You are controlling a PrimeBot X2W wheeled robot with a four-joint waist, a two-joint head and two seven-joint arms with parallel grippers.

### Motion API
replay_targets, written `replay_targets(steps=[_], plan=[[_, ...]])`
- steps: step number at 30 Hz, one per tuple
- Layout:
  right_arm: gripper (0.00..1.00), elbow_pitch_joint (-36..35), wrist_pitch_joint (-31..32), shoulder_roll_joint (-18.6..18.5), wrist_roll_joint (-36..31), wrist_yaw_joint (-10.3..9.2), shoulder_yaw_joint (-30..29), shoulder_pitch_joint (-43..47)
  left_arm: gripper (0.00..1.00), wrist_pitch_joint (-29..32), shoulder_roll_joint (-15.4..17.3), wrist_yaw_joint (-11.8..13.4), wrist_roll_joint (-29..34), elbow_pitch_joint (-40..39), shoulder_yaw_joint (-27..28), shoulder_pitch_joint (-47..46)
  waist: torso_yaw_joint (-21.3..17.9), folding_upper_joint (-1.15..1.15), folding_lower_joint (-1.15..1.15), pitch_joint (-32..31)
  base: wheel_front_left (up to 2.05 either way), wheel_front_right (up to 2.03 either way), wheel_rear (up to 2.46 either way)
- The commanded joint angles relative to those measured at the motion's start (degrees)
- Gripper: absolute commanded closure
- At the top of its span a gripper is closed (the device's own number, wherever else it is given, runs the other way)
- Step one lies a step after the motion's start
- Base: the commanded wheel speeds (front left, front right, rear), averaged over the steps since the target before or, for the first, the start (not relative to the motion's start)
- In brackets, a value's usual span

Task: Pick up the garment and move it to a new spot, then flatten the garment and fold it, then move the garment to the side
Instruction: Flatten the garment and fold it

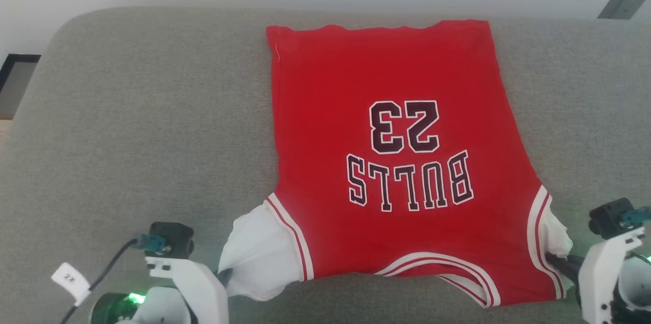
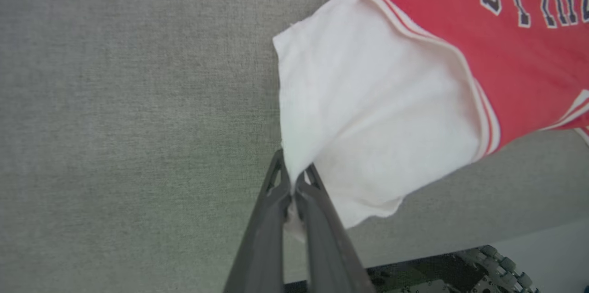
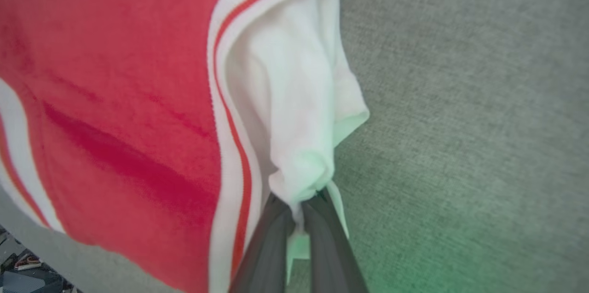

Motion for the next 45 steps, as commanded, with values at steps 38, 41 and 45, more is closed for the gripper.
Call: replay_targets(steps=[38, 41, 45], plan=[[0.00, 22.02, 5.27, 5.87, -15.99, -0.21, -18.30, -44.54, 1.00, -6.28, -14.69, -8.01, 5.87, 5.30, -11.45, -16.43, 15.39, -0.01, 0.00, 17.97, 0.00, 0.00, 0.00], [0.00, 27.84, 7.67, 5.78, -16.87, -0.22, -18.73, -49.01, 1.00, -7.19, -16.21, -8.82, 5.78, 6.43, -12.22, -17.23, 17.13, -0.01, 0.00, 19.62, 0.00, 0.00, 0.00], [0.00, 33.11, 10.50, 5.72, -18.25, -0.20, -18.73, -52.78, 1.00, -8.03, -17.19, -9.56, 5.91, 7.69, -12.87, -17.89, 18.61, -0.01, 0.00, 21.11, 0.00, 0.00, 0.00]])
